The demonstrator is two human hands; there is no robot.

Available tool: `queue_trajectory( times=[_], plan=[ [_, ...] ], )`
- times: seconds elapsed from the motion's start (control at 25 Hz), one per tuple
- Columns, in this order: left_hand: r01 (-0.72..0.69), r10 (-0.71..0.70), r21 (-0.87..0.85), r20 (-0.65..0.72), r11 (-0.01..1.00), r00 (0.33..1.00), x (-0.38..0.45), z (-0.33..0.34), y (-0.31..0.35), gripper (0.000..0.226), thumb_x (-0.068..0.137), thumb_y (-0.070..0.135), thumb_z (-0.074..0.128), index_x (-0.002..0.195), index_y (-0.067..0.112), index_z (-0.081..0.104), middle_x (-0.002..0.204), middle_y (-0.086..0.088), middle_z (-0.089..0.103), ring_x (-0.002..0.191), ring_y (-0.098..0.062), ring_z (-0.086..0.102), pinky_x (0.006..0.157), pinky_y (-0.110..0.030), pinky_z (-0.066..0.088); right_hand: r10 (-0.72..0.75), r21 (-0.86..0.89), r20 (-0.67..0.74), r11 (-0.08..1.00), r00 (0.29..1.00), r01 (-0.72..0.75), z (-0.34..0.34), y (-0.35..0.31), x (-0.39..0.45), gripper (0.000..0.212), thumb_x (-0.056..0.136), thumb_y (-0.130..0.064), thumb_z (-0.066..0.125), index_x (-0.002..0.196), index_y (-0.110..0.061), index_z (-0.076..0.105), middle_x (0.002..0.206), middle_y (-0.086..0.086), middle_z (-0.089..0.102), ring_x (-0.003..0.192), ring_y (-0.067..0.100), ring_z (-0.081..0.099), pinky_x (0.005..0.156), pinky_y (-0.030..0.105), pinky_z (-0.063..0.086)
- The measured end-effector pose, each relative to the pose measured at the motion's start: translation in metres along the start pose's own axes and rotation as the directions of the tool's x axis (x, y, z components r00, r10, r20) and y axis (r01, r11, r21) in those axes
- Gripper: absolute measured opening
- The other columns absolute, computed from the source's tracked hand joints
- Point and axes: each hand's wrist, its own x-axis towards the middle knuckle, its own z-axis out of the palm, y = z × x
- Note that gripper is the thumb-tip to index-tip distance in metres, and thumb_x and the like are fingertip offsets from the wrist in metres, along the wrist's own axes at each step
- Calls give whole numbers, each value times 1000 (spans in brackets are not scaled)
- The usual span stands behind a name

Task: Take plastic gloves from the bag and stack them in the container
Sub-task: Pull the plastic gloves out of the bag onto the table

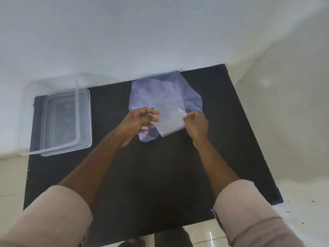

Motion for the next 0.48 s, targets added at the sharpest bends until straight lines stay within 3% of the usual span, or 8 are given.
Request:
queue_trajectory(
  times=[0.08, 0.16, 0.24, 0.32, 0.4, 0.44, 0.48],
  plan=[
    [18, -17, 16, -29, 1000, 999, 16, 2, 5, 21, 91, 21, 64, 111, 20, 68, 91, 8, 73, 85, -14, 64, 78, -31, 48, -16, -199, -66, 980, 998, 3, 2, 2, 17, 17, 80, -23, 60, 89, -9, 63, 91, 7, 62, 71, 25, 57, 62, 29, 38],
    [42, -39, 37, -62, 998, 997, 28, 3, 7, 20, 93, 16, 61, 112, 17, 67, 92, 5, 72, 85, -15, 63, 78, -30, 49, 14, -281, -40, 960, 999, -24, 6, 5, 27, 28, 79, -30, 63, 104, -19, 64, 105, 2, 61, 79, 25, 60, 61, 24, 40],
    [-4, 10, 58, -107, 998, 994, 38, 2, 6, 18, 92, 11, 61, 109, 16, 68, 93, 0, 70, 84, -15, 63, 78, -31, 50, 13, -306, 11, 952, 1000, -9, 11, 0, 35, 8, 75, -24, 66, 82, -21, 65, 96, 0, 60, 69, 20, 54, 49, 19, 31],
    [-156, 216, 299, -179, 941, 960, 46, 2, -1, 16, 89, 10, 66, 102, 19, 71, 96, -4, 67, 84, -16, 62, 77, -31, 51, -4, -243, -9, 970, 1000, 2, 17, -5, 41, 20, 74, -18, 68, 59, -16, 55, 78, 6, 58, 57, 17, 48, 45, 23, 35],
    [-225, 499, 733, -176, 642, 849, 50, 7, -12, 20, 83, 15, 68, 100, 25, 73, 106, -5, 61, 93, -21, 59, 76, -34, 50, -6, 1, 3, 1000, 1000, 6, 27, -11, 32, 19, 77, -19, 71, 69, -7, 60, 70, 10, 58, 59, 18, 53, 52, 33, 49],
    [-171, 579, 862, -163, 477, 799, 51, 9, -17, 22, 81, 18, 69, 101, 28, 73, 115, -7, 58, 100, -26, 57, 79, -38, 48, 54, 168, 24, 984, 998, -57, 33, -13, 25, 22, 78, -21, 74, 83, -4, 61, 75, 10, 60, 67, 18, 58, 61, 34, 54],
    [-95, 605, 921, -167, 377, 779, 53, 12, -20, 26, 79, 21, 69, 103, 30, 73, 127, -10, 55, 110, -31, 54, 85, -44, 46, 158, 329, 63, 929, 985, -170, 39, -15, 16, 33, 76, -24, 77, 97, -6, 59, 84, 7, 63, 76, 18, 61, 69, 33, 57]
  ],
)
